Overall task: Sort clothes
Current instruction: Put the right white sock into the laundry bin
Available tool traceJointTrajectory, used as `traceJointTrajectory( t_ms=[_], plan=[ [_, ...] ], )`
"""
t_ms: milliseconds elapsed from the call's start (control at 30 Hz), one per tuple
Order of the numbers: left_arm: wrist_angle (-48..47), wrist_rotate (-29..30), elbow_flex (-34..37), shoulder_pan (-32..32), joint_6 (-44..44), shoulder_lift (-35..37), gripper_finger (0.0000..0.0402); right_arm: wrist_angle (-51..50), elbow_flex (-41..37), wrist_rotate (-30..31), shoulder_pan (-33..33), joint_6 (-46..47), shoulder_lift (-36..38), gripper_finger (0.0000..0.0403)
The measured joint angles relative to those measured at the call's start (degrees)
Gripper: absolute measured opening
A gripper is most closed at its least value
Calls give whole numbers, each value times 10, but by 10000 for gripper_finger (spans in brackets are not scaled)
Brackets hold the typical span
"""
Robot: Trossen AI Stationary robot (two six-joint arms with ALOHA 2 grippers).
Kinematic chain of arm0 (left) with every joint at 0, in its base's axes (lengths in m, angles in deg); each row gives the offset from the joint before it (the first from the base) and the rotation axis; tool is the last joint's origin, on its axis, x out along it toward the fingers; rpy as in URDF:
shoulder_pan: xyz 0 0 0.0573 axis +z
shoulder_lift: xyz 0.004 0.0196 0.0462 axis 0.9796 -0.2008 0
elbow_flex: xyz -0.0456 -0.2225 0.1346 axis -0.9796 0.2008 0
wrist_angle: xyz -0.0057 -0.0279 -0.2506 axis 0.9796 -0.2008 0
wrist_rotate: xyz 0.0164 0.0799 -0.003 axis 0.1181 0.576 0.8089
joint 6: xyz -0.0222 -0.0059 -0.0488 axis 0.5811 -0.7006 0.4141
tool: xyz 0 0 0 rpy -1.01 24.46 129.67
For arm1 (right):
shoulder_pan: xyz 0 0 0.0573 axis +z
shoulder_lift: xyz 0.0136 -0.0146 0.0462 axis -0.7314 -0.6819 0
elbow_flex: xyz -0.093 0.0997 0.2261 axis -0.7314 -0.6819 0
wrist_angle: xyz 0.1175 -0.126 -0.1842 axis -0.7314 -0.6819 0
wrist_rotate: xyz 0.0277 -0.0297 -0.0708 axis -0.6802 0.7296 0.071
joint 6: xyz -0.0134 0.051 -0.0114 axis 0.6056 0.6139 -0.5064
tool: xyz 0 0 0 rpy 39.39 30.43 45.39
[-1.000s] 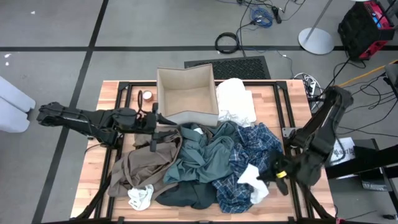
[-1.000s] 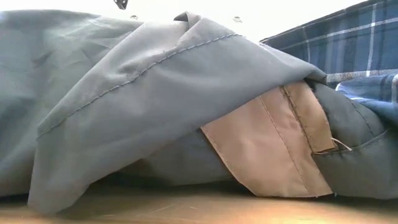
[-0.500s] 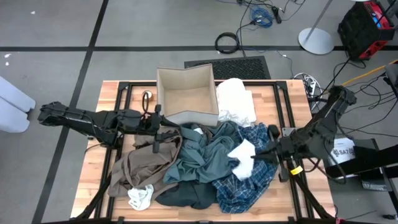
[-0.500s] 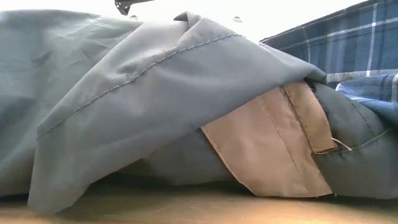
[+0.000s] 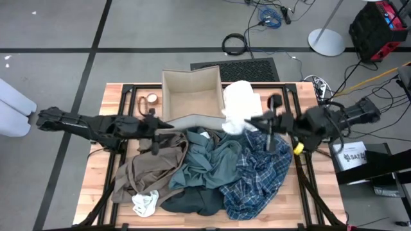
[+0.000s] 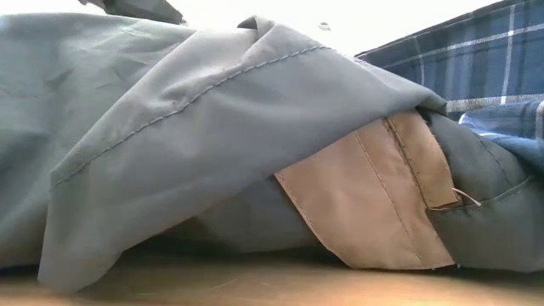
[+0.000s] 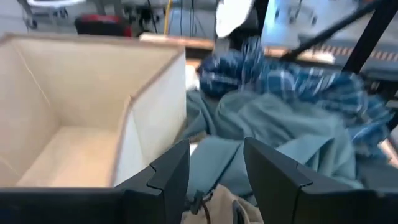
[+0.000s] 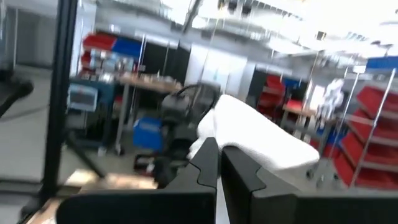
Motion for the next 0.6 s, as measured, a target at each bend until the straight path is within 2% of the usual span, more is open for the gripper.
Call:
traceJointTrajectory(
  t_ms=[167,267,400,500,600],
  plan=[
    [61,0,24,0,-33,81,162,97,0,-154,-155,43,-51,0],
    [117,-35,37,0,-63,108,162,197,0,-235,-228,96,-111,0],
    [153,-75,62,0,-104,120,162,311,37,-297,-299,154,-210,0],
    [152,-77,65,0,-106,118,162,300,111,-316,-330,170,-291,0],
    [153,-78,65,0,-105,119,162,211,199,-342,-343,176,-366,0]
  ],
)
